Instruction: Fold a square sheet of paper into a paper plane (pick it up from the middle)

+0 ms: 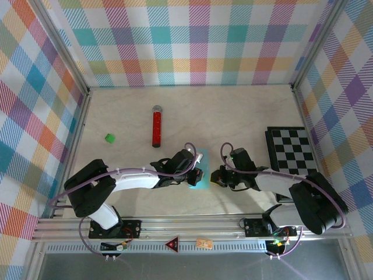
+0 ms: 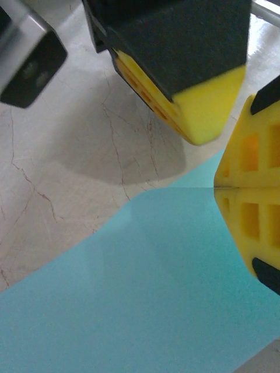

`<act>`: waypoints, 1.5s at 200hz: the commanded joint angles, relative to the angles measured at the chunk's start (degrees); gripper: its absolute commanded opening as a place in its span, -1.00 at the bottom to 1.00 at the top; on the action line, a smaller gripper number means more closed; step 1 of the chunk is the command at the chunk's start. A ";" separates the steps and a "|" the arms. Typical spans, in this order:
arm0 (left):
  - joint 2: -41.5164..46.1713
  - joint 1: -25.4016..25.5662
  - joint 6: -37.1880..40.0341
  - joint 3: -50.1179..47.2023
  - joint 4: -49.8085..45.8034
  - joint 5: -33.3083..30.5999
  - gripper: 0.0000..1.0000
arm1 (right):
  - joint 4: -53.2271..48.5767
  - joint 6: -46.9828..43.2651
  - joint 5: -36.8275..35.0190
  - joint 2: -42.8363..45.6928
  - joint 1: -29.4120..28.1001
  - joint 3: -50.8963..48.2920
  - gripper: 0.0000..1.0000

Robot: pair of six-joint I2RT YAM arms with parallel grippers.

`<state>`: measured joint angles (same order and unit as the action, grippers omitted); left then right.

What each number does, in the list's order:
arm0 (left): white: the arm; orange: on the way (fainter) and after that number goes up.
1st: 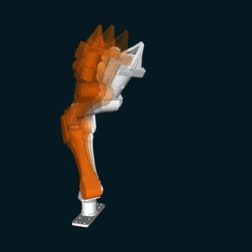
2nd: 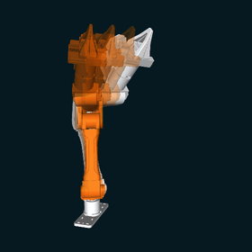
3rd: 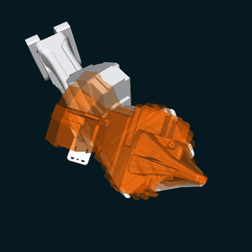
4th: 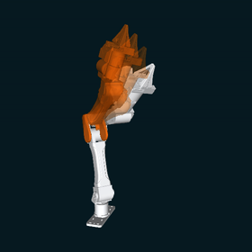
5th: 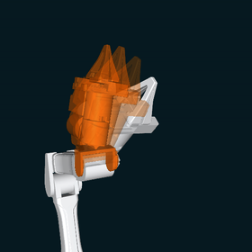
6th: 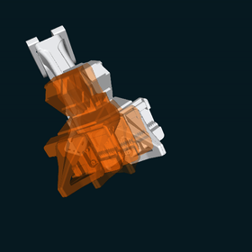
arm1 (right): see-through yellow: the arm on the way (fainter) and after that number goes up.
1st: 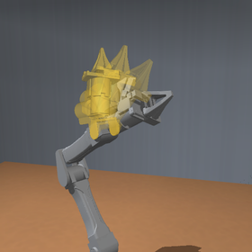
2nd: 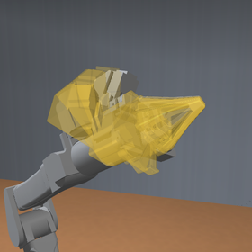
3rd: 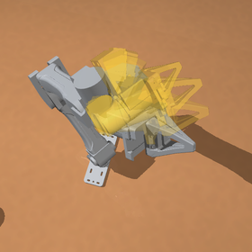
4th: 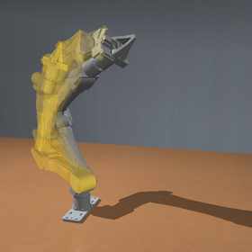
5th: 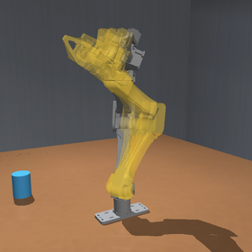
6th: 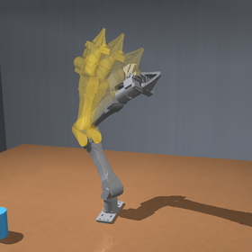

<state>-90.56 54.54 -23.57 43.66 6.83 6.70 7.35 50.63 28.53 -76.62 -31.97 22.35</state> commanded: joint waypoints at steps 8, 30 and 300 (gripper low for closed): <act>0.08 -0.57 -2.14 0.47 1.64 2.00 -1.00 | 4.25 1.81 -0.11 -2.96 -1.29 1.66 -1.00; 0.38 -0.57 -2.35 0.16 1.35 1.27 -1.00 | 5.75 2.31 -0.18 -5.31 -3.10 2.85 -1.00; -2.39 -0.58 -3.95 0.47 -0.29 0.07 -0.68 | -5.46 -1.99 -7.88 -11.88 -3.45 7.69 -0.91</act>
<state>-92.27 54.54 -29.82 43.66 10.44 6.81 2.20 47.64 21.56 -87.31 -35.57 31.44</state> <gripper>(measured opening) 0.131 0.064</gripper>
